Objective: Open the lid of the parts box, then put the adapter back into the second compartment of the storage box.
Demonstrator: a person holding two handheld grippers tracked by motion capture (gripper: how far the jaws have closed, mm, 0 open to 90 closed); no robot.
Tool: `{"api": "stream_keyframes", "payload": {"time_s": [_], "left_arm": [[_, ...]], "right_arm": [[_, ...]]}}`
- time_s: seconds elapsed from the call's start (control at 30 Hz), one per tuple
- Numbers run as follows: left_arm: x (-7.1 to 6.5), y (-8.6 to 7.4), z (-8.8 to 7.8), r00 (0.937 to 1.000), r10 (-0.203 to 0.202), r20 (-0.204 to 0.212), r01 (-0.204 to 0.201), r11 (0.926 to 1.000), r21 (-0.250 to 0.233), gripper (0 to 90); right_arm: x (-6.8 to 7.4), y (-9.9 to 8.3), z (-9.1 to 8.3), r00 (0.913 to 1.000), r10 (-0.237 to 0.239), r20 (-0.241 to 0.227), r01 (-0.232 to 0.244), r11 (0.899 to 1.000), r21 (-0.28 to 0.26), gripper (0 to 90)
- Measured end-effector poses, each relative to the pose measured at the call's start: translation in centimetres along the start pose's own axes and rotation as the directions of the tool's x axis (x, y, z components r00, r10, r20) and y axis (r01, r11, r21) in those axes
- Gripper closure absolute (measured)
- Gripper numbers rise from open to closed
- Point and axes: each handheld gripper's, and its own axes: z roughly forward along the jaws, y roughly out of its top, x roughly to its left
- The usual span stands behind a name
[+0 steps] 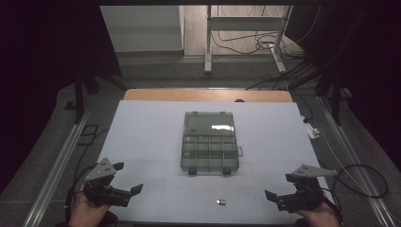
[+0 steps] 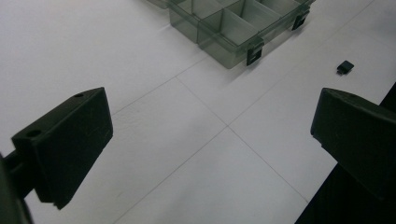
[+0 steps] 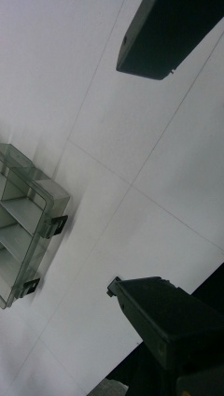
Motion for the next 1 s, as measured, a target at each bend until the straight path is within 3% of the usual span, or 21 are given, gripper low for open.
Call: {"api": "stream_keyframes", "payload": {"time_s": [0.47, 1.0], "left_arm": [[0.2, 0.0, 0.1, 0.9998, -0.01, 0.015, 0.01, 0.9999, 0.011, 0.0], [0.3, 0.1, 0.4, 0.9996, -0.013, 0.026, 0.012, 0.9994, 0.032, 0.0]], "right_arm": [[0.1, 0.1, 0.1, 1.0, -0.007, 0.005, 0.007, 1.0, 0.017, 0.0], [0.4, 0.8, 1.2, 0.9977, -0.064, -0.02, 0.065, 0.998, 0.026, 0.0]]}}
